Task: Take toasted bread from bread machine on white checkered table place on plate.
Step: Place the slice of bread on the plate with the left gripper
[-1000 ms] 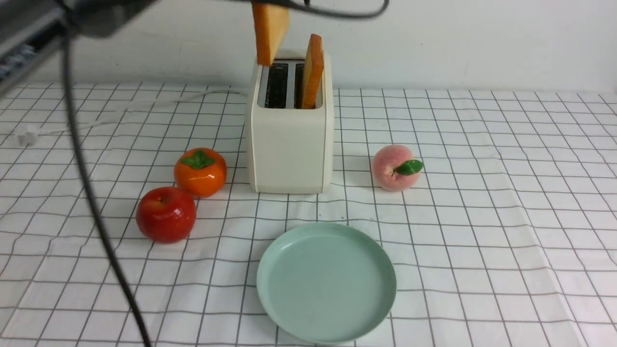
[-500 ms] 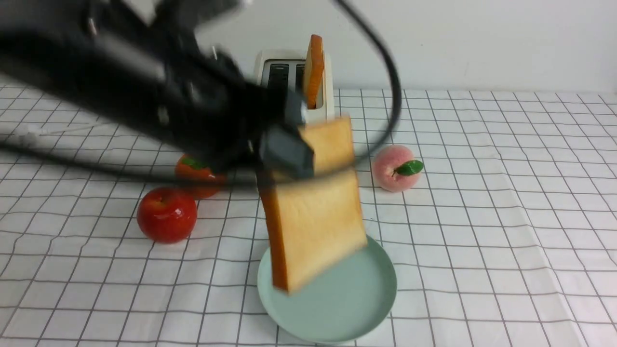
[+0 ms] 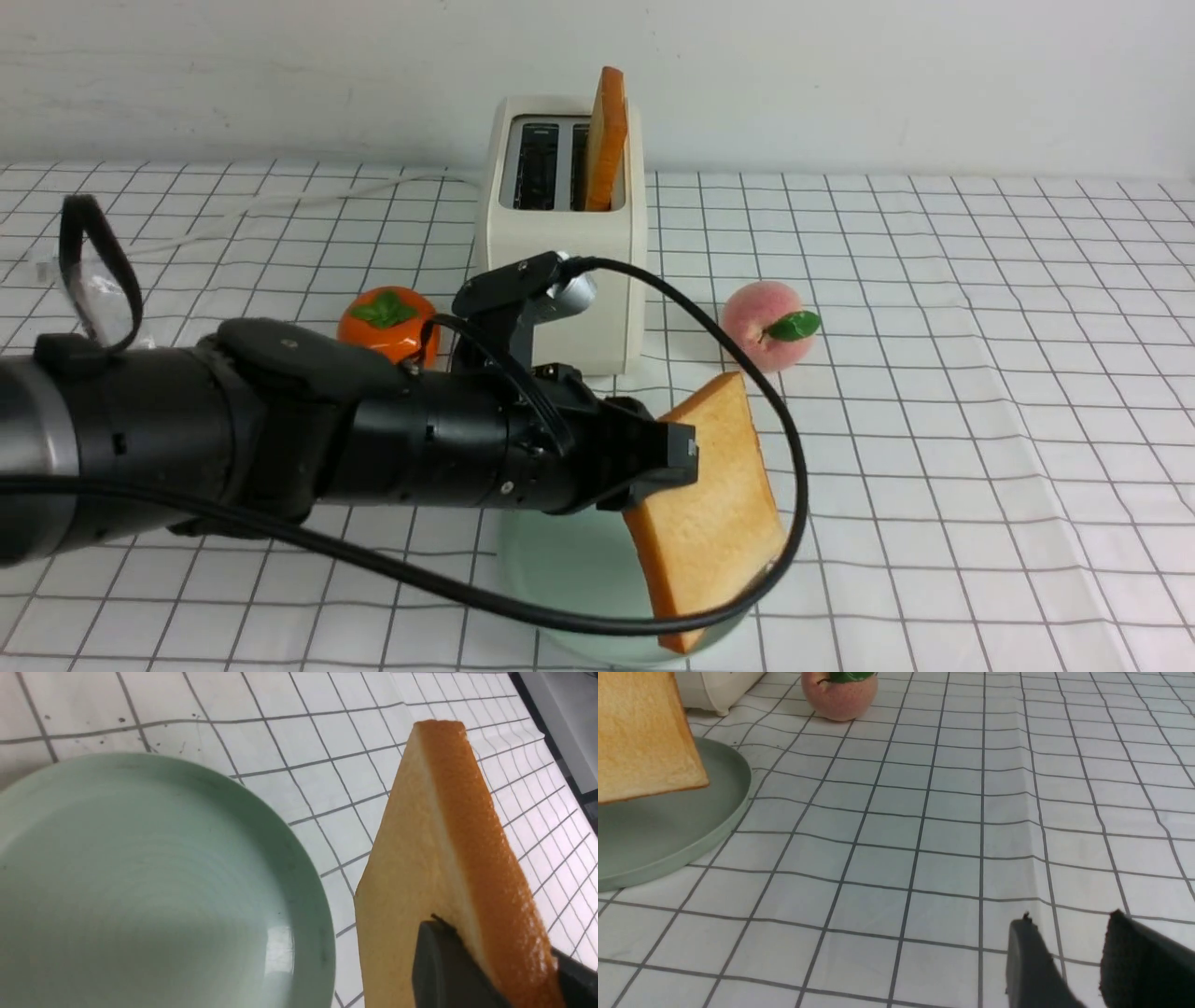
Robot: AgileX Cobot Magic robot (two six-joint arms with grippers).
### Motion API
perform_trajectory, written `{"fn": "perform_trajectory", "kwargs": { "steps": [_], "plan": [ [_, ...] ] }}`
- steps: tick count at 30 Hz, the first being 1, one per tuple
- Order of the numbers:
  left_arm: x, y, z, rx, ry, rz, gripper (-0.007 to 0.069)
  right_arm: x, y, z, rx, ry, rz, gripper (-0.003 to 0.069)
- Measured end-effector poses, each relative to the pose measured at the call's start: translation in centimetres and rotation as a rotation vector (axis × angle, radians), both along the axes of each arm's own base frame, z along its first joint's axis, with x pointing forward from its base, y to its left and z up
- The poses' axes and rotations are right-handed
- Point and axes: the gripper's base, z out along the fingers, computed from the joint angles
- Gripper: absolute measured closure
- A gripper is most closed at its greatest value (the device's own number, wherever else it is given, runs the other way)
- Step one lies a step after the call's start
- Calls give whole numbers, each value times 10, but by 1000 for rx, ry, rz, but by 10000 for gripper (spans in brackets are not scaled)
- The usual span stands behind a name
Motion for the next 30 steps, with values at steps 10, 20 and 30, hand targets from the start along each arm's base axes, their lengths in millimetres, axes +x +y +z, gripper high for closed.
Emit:
{"fn": "perform_trajectory", "kwargs": {
  "steps": [10, 20, 30],
  "plan": [
    [11, 36, 7, -93, 80, -75, 521, 0, 0, 0, 0, 0, 0, 419],
    [26, 30, -32, -54, 154, -39, 521, 0, 0, 0, 0, 0, 0, 419],
    [33, 28, -39, -67, 117, -23, 521, 0, 0, 0, 0, 0, 0, 419]
  ]
}}
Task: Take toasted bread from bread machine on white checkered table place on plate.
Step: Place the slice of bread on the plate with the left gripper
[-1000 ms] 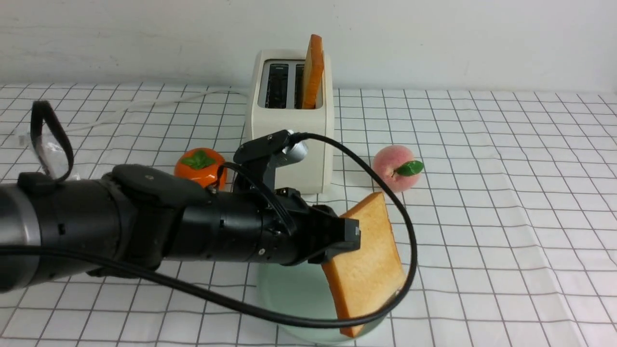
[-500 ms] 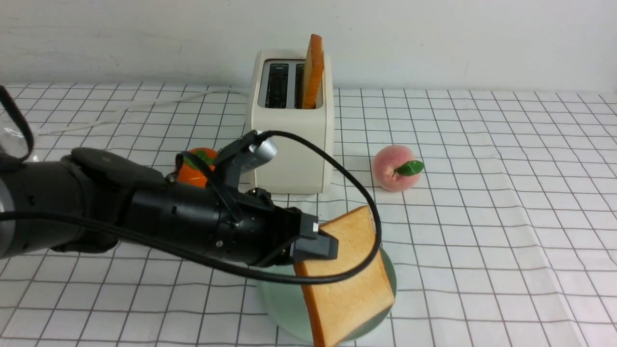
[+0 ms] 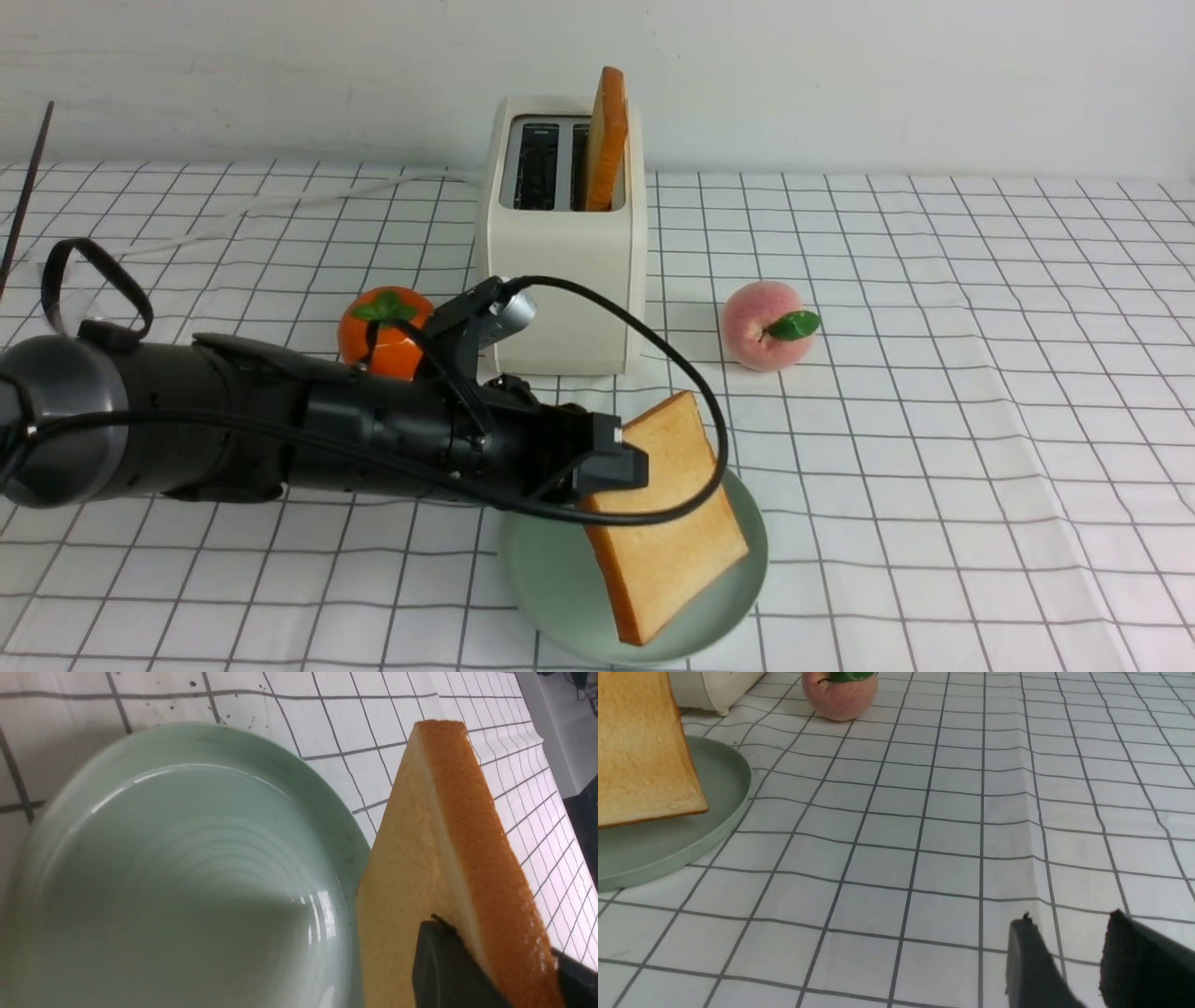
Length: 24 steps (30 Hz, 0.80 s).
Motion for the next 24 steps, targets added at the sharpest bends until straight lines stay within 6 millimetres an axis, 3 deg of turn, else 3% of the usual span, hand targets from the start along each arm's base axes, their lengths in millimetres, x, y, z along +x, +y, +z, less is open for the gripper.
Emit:
{"fn": "perform_trajectory", "kwargs": {
  "steps": [18, 21, 24],
  "plan": [
    [1, 3, -3, 115, -134, -81, 519, 0, 0, 0, 0, 0, 0, 419],
    [2, 3, -3, 122, -141, -81, 462, 0, 0, 0, 0, 0, 0, 419],
    [2, 3, -3, 122, -141, -81, 342, 0, 0, 0, 0, 0, 0, 419]
  ]
}}
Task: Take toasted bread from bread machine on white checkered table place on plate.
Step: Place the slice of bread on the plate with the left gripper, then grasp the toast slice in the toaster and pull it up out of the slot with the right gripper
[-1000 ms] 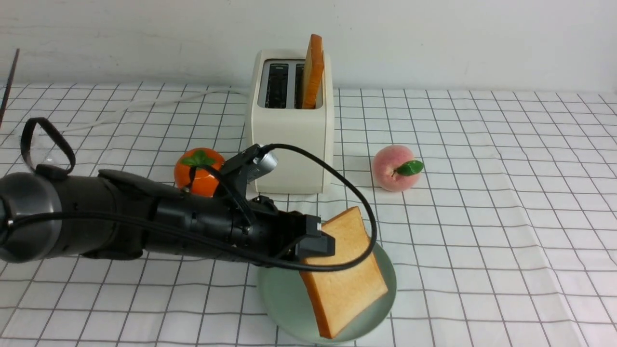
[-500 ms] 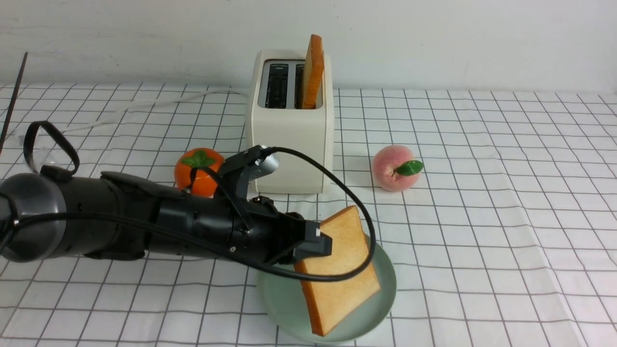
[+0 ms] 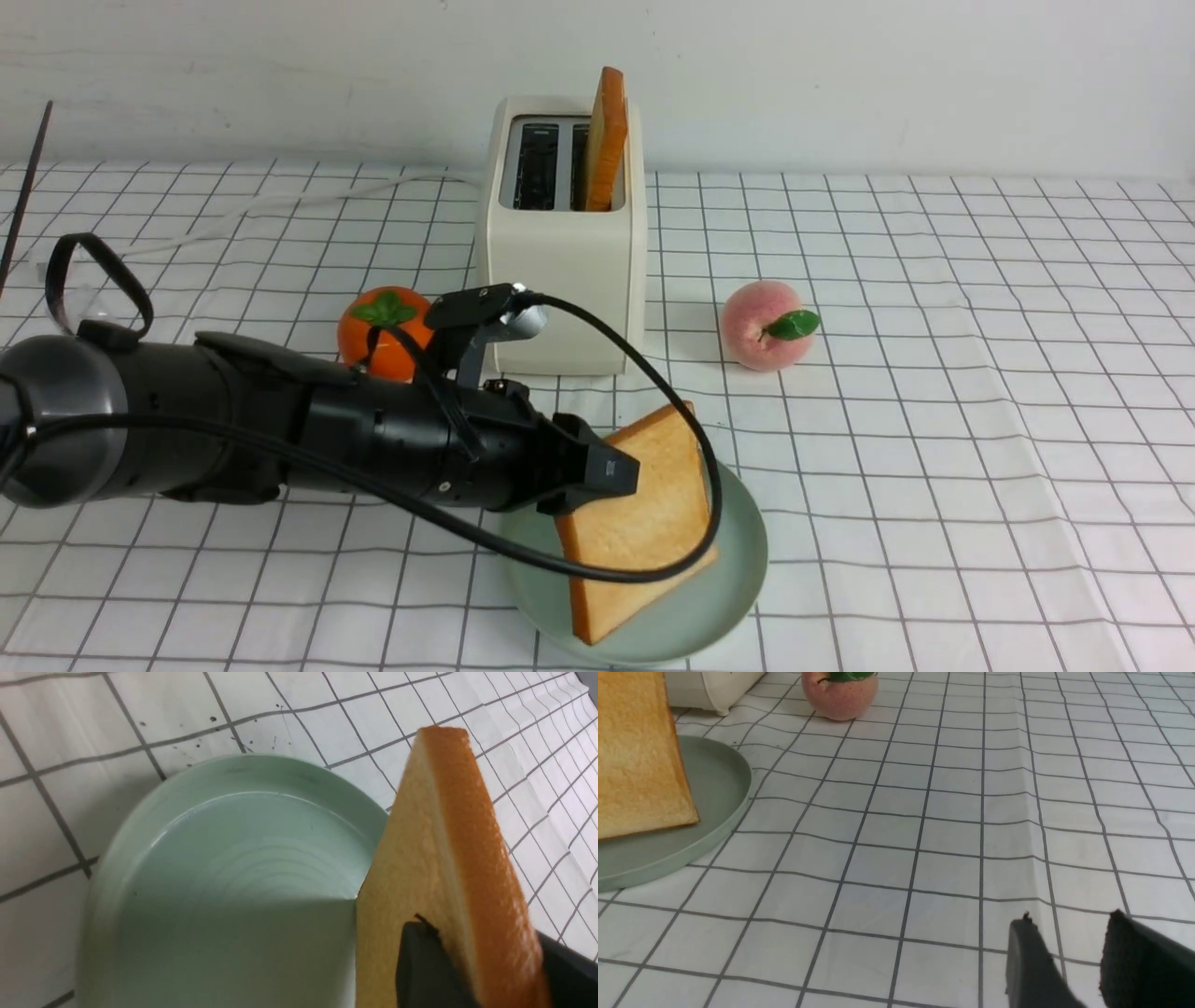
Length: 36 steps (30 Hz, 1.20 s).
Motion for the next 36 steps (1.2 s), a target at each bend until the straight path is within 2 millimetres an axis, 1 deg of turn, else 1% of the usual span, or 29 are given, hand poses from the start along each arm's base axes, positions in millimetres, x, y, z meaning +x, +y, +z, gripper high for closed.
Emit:
{"fn": "perform_trajectory", "kwargs": {
  "steps": [1, 2, 4, 7, 9, 12, 13, 14, 15, 17, 19, 20, 21, 23, 24, 25, 26, 27, 28, 29, 30, 31, 32, 33, 34, 36],
  "plan": [
    [0, 0, 0, 1, 0, -1, 306, 0, 0, 0, 0, 0, 0, 419],
    [0, 0, 0, 8, -4, -8, 246, 0, 0, 0, 0, 0, 0, 419],
    [-1, 0, -1, 21, -9, -20, 182, 0, 0, 0, 0, 0, 0, 419],
    [-2, 1, 1, 38, -27, -31, 120, 0, 0, 0, 1, -1, 0, 419],
    [-2, 2, 4, 47, -42, -36, 111, 0, 0, 0, 8, -4, 0, 419],
    [-6, 7, 24, 63, -121, -26, 107, 1, 2, 3, 92, -38, 1, 419],
    [-6, 7, 25, 64, -127, -25, 108, 1, 3, 3, 107, -45, 0, 419],
    [-8, 9, 36, 64, -164, -14, 114, 2, 3, 6, 140, -66, -2, 419],
    [-12, 12, 49, 67, -215, -4, 127, 3, 3, 12, 229, -126, -12, 419],
    [-17, 15, 63, 63, -262, -2, 141, 4, 3, 18, 316, -182, -26, 419],
    [-23, 19, 79, 54, -316, 3, 176, 4, 1, 25, 427, -245, -51, 419],
    [-25, 20, 83, 53, -328, 6, 193, 4, 0, 27, 449, -255, -56, 419],
    [-31, 23, 96, 41, -372, 12, 240, 4, -1, 30, 522, -284, -74, 419],
    [-41, 27, 115, 12, -419, 28, 366, 4, -4, 34, 622, -319, -103, 419],
    [-43, 28, 117, 10, -424, 28, 366, 4, -5, 34, 639, -324, -108, 419],
    [-50, 31, 128, -9, -441, 41, 475, 4, -6, 35, 685, -331, -119, 419],
    [-56, 34, 135, -19, -452, 48, 548, 4, -5, 37, 719, -321, -115, 419],
    [-60, 36, 140, -23, -458, 53, 594, 3, -3, 40, 736, -304, -99, 419],
    [-68, 40, 148, -26, -468, 62, 636, 1, 2, 51, 743, -259, -49, 419],
    [-68, 40, 148, -23, -463, 63, 638, 0, 3, 53, 740, -252, -41, 419],
    [-77, 45, 155, -23, -459, 76, 638, -1, 10, 69, 716, -192, 16, 419],
    [-83, 49, 158, -9, -438, 92, 638, 0, 16, 86, 670, -127, 67, 419],
    [-85, 49, 159, -11, -441, 91, 638, 2, 18, 87, 650, -88, 80, 419],
    [-92, 54, 161, 13, -414, 102, 638, 5, 24, 111, 586, -23, 137, 419],
    [-99, 58, 162, 40, -380, 112, 638, 15, 30, 127, 515, 84, 182, 419],
    [-110, 66, 161, 87, -303, 145, 638, 30, 38, 152, 412, 236, 255, 419]
  ]
}}
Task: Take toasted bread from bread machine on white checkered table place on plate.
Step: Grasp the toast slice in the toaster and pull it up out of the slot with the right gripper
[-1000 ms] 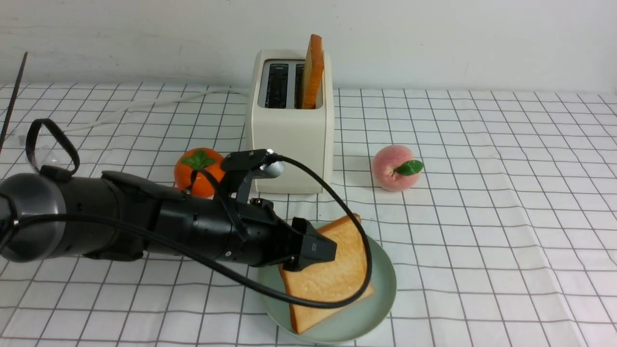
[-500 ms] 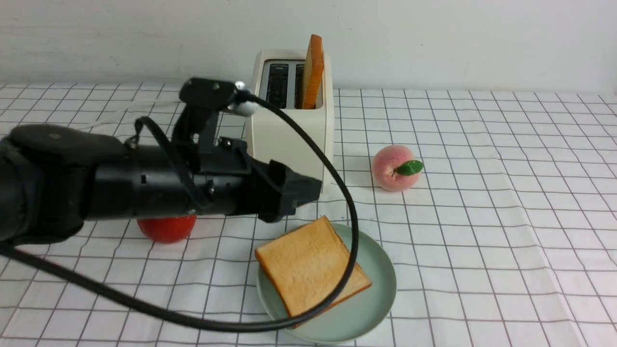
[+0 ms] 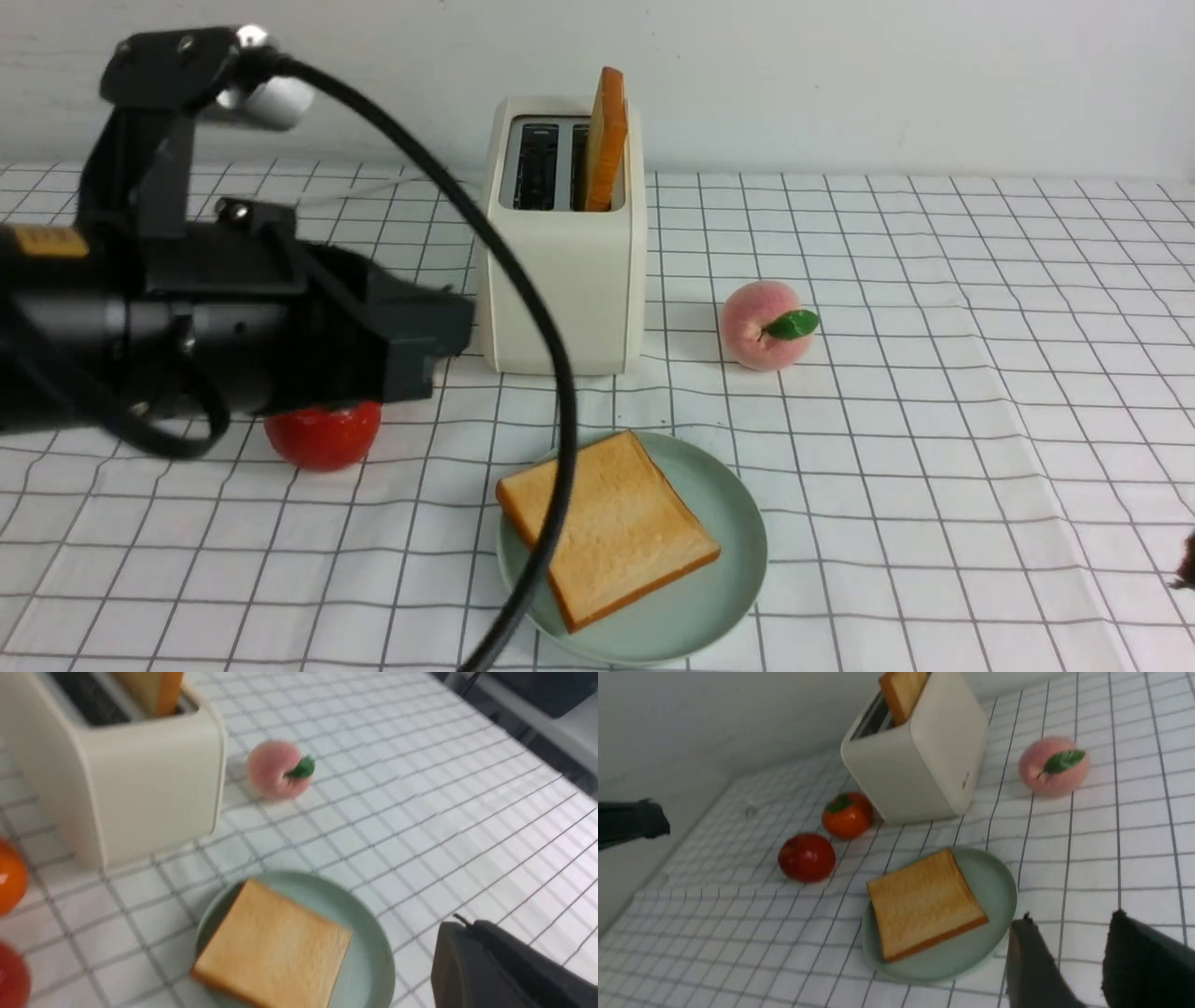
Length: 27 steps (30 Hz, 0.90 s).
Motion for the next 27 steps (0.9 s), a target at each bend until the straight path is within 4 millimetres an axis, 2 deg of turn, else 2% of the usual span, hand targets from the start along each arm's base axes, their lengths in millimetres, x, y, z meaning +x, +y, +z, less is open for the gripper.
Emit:
{"fn": "perform_trajectory", "kwargs": {
  "steps": [1, 2, 6, 7, 8, 12, 14, 15, 17, 18, 19, 20, 21, 22, 23, 27],
  "plan": [
    [0, 1, 0, 2, 6, 10, 638, 2, 1, 2, -10, 14, 9, 419],
    [-11, 10, 0, 17, 72, 66, 638, 26, 5, 18, -88, 123, 70, 419],
    [-38, 34, 11, 78, 65, 197, 638, 84, 13, 32, -168, 311, 155, 421],
    [-41, 36, 13, 76, 56, 204, 638, 87, 14, 36, -169, 308, 160, 423],
    [-52, 45, 20, 72, 17, 247, 638, 116, 21, 39, -174, 345, 194, 442],
    [-81, 64, 32, 27, -76, 321, 638, 166, 57, 53, -193, 333, 311, 531],
    [-92, 69, 31, 7, -90, 336, 638, 196, 87, 56, -217, 319, 378, 581],
    [-92, 69, 30, 7, -87, 337, 638, 196, 89, 60, -219, 305, 383, 581],
    [-97, 71, 25, 9, -75, 342, 638, 214, 109, 64, -236, 284, 404, 599],
    [-98, 72, 20, 21, -56, 342, 638, 235, 129, 67, -254, 263, 401, 602],
    [-98, 72, 18, 24, -50, 342, 638, 238, 131, 67, -259, 259, 403, 601],
    [-98, 72, 14, 36, -33, 342, 638, 258, 147, 64, -279, 258, 381, 589],
    [-98, 72, 12, 39, -27, 342, 638, 269, 154, 63, -287, 250, 362, 571],
    [-98, 72, 12, 39, -27, 342, 638, 269, 154, 67, -279, 241, 358, 571],
    [-98, 72, 10, 43, -21, 342, 638, 287, 163, 66, -289, 228, 323, 533],
    [-97, 72, 9, 46, -16, 341, 638, 324, 177, 59, -260, 212, 234, 398]
  ]
}}
